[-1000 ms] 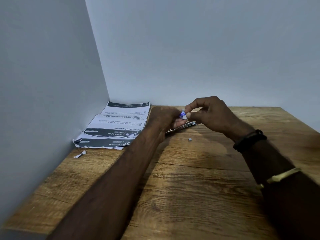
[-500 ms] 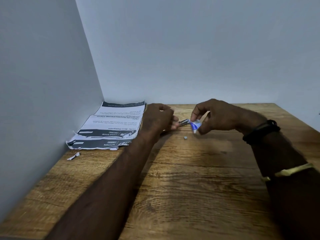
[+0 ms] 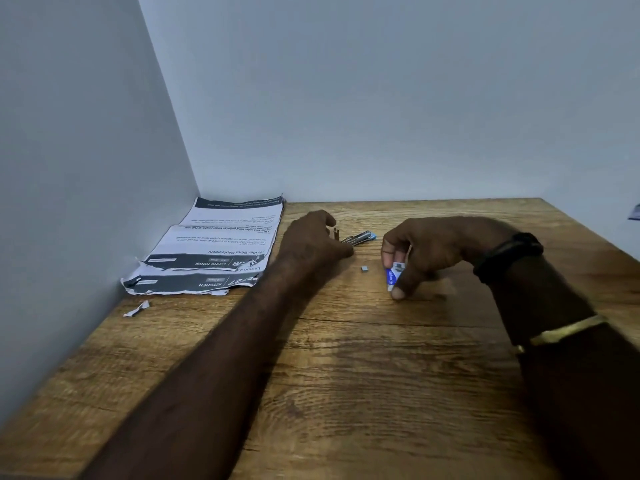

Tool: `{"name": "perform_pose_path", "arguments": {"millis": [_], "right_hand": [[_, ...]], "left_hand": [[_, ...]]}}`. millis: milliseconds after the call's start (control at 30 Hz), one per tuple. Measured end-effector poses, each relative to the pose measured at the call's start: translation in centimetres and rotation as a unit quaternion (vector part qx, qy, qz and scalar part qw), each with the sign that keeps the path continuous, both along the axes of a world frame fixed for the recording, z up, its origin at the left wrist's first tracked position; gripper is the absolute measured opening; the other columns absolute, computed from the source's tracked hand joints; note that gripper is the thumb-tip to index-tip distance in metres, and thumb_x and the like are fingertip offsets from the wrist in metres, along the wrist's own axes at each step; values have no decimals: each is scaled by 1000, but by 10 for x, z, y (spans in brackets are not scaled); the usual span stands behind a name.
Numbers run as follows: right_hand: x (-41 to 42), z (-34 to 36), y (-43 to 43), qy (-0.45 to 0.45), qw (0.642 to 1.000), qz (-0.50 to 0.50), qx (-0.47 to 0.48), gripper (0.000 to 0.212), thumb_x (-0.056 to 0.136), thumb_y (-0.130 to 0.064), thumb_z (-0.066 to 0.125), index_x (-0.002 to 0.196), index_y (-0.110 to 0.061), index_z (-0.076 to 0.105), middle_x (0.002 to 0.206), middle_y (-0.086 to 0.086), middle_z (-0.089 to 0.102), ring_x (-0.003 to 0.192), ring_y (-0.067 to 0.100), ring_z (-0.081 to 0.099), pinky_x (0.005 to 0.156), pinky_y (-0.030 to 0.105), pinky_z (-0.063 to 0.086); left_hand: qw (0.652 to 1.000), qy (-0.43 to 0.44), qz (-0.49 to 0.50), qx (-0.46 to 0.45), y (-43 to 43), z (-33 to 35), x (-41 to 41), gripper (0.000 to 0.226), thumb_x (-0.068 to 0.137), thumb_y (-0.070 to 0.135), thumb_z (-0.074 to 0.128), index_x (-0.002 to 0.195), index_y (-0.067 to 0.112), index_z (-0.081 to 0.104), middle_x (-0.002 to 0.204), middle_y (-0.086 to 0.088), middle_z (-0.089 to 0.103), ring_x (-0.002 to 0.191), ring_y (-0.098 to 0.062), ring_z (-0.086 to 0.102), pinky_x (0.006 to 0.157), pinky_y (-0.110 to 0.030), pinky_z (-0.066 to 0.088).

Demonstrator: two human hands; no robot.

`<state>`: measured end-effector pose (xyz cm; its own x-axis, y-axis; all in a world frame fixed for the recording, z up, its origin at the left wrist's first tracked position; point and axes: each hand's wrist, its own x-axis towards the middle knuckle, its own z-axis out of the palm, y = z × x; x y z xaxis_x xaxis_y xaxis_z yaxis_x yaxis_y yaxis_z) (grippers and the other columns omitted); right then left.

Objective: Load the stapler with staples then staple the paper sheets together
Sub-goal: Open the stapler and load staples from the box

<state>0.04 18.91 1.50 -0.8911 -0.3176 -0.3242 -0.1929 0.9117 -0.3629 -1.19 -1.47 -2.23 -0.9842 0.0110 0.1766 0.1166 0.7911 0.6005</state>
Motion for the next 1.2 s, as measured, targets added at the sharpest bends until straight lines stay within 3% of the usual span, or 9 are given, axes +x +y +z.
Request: {"name": "perform_pose_path", "arguments": {"millis": [200,300,500,700,867,1067,1200], "right_hand": [[1,-4,-16,168,977,3,-132,21,77,-21,88,92,-30,77,92,-7,74,90,11,68,80,29,53],[1,-9,-30,187,977,41,-90,18,79,-17,87,96,-23,81,90,-7,76,91,10,69,83,29,55],[-1,-19,-35,189,979,50,-51,15,81,-11,83,92,-20,82,82,-8,76,75,0,63,67,15,46],[-3,-16,-25,234,966,14,-112,14,86,-6,76,91,-18,80,83,-6,78,85,9,72,77,26,55],[-6,-14,-20,328,931,-15,-161,11,87,-12,77,97,-16,80,85,-5,74,85,12,67,76,24,44],[-7,-16,-24,372,919,-7,-135,8,88,-16,74,95,-19,77,92,-1,69,87,15,61,78,31,47],[-7,-15,-23,370,922,-14,-112,8,88,-19,75,95,-20,78,95,0,72,90,17,63,82,35,51]], "left_hand": [[999,30,18,-27,2,-10,4,30,79,31,81,105,19,73,107,-5,75,105,-25,68,90,-35,56],[998,44,22,-28,3,-11,4,24,80,33,81,98,17,76,101,-6,77,100,-25,69,84,-32,55],[998,55,15,-17,3,-11,5,18,83,31,79,96,18,78,100,-5,78,99,-24,71,87,-35,57],[997,75,16,12,1,-8,7,14,85,29,77,95,19,78,97,-3,77,99,-24,69,88,-36,56],[996,86,-10,32,3,-4,7,8,85,27,78,90,21,77,93,-1,78,94,-20,70,86,-33,56],[992,119,-36,35,6,1,6,11,84,29,80,90,21,78,88,2,77,86,-17,70,75,-26,50],[990,132,-51,27,8,3,7,14,85,29,80,93,18,79,89,-1,79,87,-18,71,80,-31,55]]}}
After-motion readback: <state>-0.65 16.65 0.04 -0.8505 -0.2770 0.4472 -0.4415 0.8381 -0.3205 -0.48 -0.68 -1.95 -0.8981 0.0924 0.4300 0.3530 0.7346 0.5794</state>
